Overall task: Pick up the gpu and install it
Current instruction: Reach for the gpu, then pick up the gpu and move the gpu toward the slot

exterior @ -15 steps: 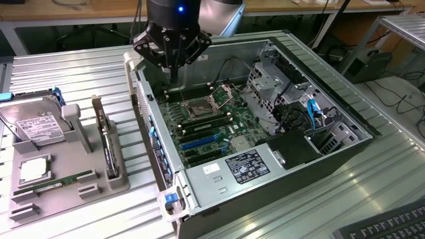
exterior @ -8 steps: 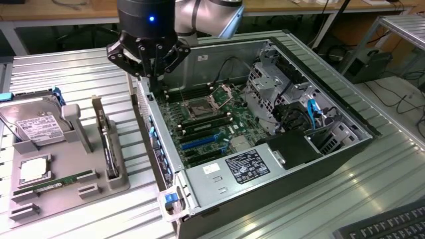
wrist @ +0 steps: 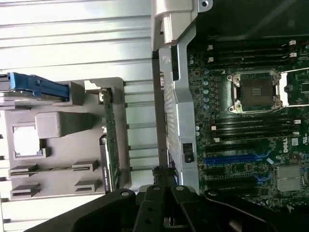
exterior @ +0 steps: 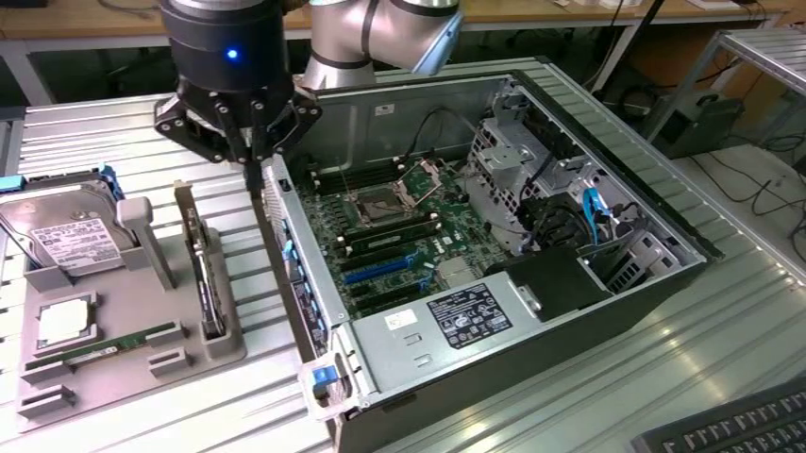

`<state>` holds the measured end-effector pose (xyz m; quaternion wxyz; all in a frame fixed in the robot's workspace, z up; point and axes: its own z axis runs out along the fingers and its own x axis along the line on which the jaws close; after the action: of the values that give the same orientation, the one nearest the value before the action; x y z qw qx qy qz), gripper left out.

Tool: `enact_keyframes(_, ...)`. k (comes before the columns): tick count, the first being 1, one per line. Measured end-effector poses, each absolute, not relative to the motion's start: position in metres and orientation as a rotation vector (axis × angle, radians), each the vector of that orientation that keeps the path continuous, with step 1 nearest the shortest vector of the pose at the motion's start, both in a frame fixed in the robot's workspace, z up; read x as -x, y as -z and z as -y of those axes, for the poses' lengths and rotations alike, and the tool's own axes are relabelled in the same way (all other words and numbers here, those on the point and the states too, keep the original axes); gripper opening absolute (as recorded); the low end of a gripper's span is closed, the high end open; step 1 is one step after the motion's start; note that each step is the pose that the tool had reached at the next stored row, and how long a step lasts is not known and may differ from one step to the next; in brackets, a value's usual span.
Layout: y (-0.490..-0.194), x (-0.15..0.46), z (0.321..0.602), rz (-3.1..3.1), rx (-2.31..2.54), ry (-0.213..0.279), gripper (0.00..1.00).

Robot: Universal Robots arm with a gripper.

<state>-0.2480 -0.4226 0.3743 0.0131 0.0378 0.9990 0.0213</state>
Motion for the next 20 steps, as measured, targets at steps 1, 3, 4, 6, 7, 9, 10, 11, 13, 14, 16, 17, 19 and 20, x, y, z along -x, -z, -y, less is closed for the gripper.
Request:
enact_keyframes(1, -0.373, 0.257, 0.424, -3.113, -0.118, -0.066, 0.11)
enact_keyframes(3, -0.369, 0.274, 0.426, -3.113, -0.118, -0.066, 0.11)
enact_keyframes(4, -0.367, 0.281, 0.426, -3.113, -0.118, -0.066, 0.11)
enact_keyframes(6, -0.364, 0.29, 0.427, -3.112, -0.117, -0.066, 0.11)
enact_keyframes(7, -0.363, 0.293, 0.427, -3.113, -0.117, -0.066, 0.11)
enact_keyframes(9, -0.361, 0.301, 0.427, -3.112, -0.118, -0.066, 0.11)
enact_keyframes(10, -0.361, 0.303, 0.427, -3.112, -0.118, -0.066, 0.11)
enact_keyframes(11, -0.361, 0.303, 0.427, -3.112, -0.117, -0.066, 0.11)
enact_keyframes(13, -0.361, 0.303, 0.427, -3.112, -0.117, -0.066, 0.11)
enact_keyframes(14, -0.361, 0.303, 0.427, -3.112, -0.117, -0.066, 0.11)
enact_keyframes(16, -0.361, 0.303, 0.427, -3.112, -0.117, -0.066, 0.11)
enact_keyframes(17, -0.361, 0.303, 0.427, -3.112, -0.117, -0.066, 0.11)
enact_keyframes(19, -0.361, 0.303, 0.427, -3.112, -0.117, -0.066, 0.11)
enact_keyframes(20, -0.361, 0.303, 0.427, -3.112, -0.117, -0.066, 0.11)
